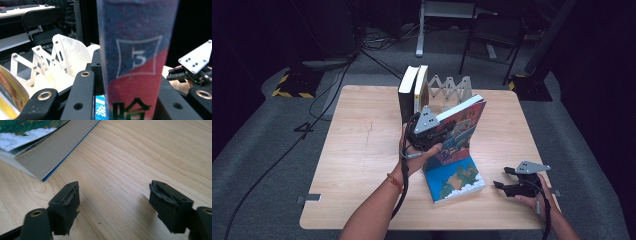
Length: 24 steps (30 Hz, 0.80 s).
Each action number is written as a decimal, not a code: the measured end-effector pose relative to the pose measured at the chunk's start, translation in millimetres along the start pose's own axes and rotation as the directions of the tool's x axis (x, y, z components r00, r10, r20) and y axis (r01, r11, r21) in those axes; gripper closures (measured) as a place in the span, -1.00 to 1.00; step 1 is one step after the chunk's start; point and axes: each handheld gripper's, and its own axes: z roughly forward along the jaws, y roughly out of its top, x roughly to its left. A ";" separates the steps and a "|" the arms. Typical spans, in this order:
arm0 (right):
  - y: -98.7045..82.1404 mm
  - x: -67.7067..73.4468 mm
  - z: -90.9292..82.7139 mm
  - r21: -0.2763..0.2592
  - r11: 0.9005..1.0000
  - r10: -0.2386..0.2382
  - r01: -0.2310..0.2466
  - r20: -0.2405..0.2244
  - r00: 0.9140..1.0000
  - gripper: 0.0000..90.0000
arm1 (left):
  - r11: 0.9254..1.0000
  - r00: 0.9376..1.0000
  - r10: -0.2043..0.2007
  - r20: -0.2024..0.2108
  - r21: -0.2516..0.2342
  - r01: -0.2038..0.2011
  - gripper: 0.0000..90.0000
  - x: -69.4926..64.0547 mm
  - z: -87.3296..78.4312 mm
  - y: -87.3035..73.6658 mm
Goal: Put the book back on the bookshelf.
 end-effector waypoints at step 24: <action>0.3 -0.4 0.4 0.002 1.000 -0.009 0.009 -0.007 1.000 -0.51 | 0.999 0.983 0.036 -0.182 0.012 -0.034 0.63 28.2 15.9 55.8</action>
